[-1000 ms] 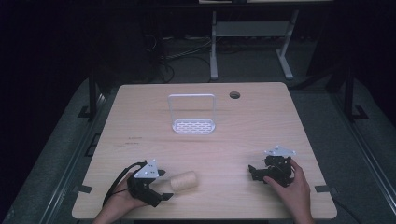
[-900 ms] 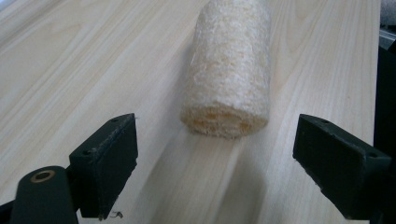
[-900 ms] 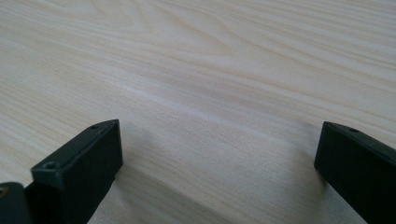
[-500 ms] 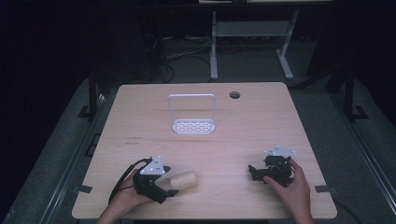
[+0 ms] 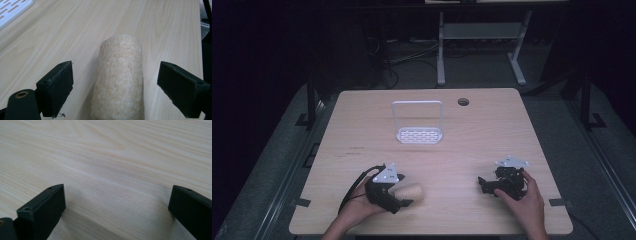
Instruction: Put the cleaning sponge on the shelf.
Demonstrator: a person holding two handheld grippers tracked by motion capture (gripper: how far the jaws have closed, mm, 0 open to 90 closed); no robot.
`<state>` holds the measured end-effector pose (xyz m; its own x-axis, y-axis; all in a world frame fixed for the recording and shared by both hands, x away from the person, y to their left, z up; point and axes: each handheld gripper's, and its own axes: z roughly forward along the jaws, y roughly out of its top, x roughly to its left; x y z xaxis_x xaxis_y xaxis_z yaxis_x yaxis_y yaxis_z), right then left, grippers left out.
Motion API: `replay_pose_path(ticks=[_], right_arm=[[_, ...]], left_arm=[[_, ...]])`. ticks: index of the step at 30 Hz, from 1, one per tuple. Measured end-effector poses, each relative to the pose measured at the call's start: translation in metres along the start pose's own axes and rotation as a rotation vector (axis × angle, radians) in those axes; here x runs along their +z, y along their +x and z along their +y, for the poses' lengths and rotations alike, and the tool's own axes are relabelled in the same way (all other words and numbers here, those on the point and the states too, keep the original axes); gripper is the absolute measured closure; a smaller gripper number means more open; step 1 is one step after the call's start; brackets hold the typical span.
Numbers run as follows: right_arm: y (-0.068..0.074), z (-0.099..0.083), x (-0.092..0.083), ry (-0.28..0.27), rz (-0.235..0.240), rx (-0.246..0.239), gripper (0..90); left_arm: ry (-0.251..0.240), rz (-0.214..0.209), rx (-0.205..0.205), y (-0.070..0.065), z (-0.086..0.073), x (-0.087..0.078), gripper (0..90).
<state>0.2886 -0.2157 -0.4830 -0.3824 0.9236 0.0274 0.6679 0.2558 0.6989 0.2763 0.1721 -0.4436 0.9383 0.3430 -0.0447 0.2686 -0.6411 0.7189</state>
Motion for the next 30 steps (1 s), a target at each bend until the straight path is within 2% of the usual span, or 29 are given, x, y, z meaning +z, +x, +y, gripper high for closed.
replay_pose_path(ticks=[12, 20, 27, 30], right_arm=[[0.0, 0.0, 0.0, 0.0, 0.0, 0.0, 0.6], [0.0, 0.0, 0.0, 0.0, 0.0, 0.0, 0.5], [0.0, 0.0, 0.0, 0.0, 0.0, 0.0, 0.5], [0.0, 0.0, 0.0, 0.0, 0.0, 0.0, 0.5]], left_arm=[[0.038, 0.0, 0.024, -0.003, 0.001, 0.015, 13.8], [0.05, -0.002, 0.015, -0.004, -0.001, 0.02, 16.5], [0.057, -0.015, 0.013, -0.003, -0.003, 0.022, 26.9], [0.054, -0.016, 0.019, -0.003, -0.003, 0.022, 34.3]])
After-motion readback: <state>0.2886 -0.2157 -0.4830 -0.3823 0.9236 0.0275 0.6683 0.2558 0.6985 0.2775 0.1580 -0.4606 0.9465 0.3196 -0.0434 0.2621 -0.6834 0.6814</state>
